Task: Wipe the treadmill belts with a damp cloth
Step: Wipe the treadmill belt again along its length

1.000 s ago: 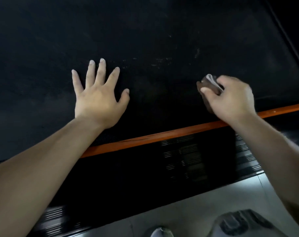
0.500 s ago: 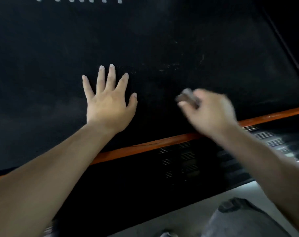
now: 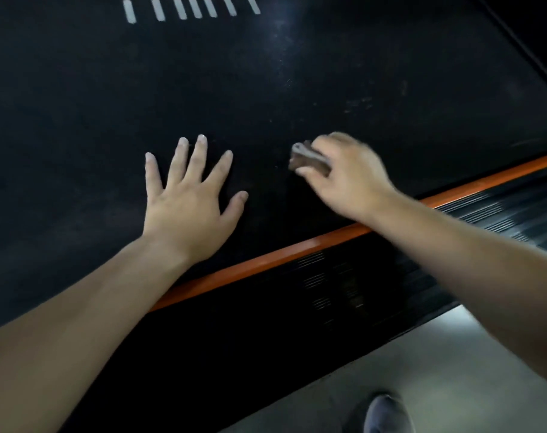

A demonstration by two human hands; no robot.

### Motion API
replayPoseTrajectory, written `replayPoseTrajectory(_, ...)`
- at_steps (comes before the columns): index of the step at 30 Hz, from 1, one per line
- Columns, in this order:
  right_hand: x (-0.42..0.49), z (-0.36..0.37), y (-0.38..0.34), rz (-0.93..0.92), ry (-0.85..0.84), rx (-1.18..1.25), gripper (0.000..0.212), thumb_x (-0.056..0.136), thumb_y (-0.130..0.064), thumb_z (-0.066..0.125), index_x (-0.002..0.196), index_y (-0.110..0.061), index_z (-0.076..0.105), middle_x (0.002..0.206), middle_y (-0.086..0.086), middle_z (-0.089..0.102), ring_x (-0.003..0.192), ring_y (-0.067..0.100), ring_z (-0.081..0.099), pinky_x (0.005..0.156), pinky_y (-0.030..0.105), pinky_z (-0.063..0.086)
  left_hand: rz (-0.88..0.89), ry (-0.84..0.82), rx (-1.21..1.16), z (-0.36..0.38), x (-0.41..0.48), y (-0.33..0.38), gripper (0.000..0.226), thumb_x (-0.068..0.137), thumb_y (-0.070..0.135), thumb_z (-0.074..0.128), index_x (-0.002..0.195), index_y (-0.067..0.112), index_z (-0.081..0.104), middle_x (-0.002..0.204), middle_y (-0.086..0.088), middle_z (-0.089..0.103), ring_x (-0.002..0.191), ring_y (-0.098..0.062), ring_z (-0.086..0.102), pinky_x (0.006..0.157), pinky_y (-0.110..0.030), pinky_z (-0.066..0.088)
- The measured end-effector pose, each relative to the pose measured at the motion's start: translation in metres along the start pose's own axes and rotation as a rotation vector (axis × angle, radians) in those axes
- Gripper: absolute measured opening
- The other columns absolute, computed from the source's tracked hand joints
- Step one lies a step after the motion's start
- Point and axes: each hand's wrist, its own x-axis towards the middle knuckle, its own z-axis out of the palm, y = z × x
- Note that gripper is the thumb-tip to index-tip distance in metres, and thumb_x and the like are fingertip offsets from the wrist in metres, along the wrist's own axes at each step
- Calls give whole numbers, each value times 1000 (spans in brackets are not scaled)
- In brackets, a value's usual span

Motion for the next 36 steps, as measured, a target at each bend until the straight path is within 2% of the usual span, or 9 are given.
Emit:
replayPoseTrajectory(5,14,-22,41,469,190,-142,27,93,-43,61,101,-17,63,106,15,64,100,40,62,80,42,51,-22,6,-11,-1,-14,-14,71,101,66,21,164,34,15,174,-5,-1,159,-26,-11,123,-65,-8)
replayPoseTrajectory(7,14,-6,12,363,202,-157,28,92,-40,63,102,-14,64,105,16,63,98,41,61,82,47,51,-16,-12,-9,-2,-14,-13,71,101,66,19,164,34,12,174,-5,-4,159,-26,-13,123,-64,-9)
replayPoseTrajectory(10,1,10,-33,31,41,-20,27,90,-41,66,93,-15,64,91,2,56,88,29,59,76,39,48,-10,-17,-14,-1,-15,-15,71,101,65,18,165,33,11,174,-5,-5,159,-25,-15,123,-64,-10)
replayPoseTrajectory(12,1,2,-26,-34,0,-58,29,89,-45,63,93,-17,63,89,-1,52,88,29,59,75,38,47,0,-11,-21,-1,-15,-17,71,102,65,20,165,33,12,174,-5,-4,159,-25,-14,123,-63,-10)
replayPoseTrajectory(17,1,-26,21,439,110,-156,29,93,-45,63,105,-19,62,107,10,65,101,38,63,81,41,51,49,-13,-15,-3,-16,-25,70,102,65,20,164,33,13,174,-4,-3,159,-25,-12,125,-61,-8)
replayPoseTrajectory(23,-27,-3,-52,104,-83,-23,26,89,-44,69,86,-21,57,88,-4,57,84,23,59,71,37,48,106,-3,-6,-5,-19,-36,70,102,65,20,165,32,14,174,-5,-1,160,-24,-9,126,-57,-5)
replayPoseTrajectory(29,-28,-17,-17,487,108,-114,26,92,-43,66,100,-20,60,96,6,66,97,38,63,77,40,52,186,9,-11,-6,-27,-59,70,103,61,21,165,29,16,174,-7,1,160,-22,-7,129,-48,-3)
replayPoseTrajectory(33,-41,7,-64,334,37,5,30,90,-48,67,87,-19,57,85,-2,64,82,26,61,70,37,50,190,23,-13,-6,-30,-59,70,103,60,23,165,27,19,174,-9,3,160,-25,-5,128,-52,-4)
replayPoseTrajectory(36,-39,-2,-57,388,12,-34,34,89,-47,69,79,-19,52,74,-7,56,79,24,60,65,33,43,150,13,-1,-8,-35,-66,73,101,64,20,164,28,17,174,-9,1,160,-25,-7,127,-57,-6)
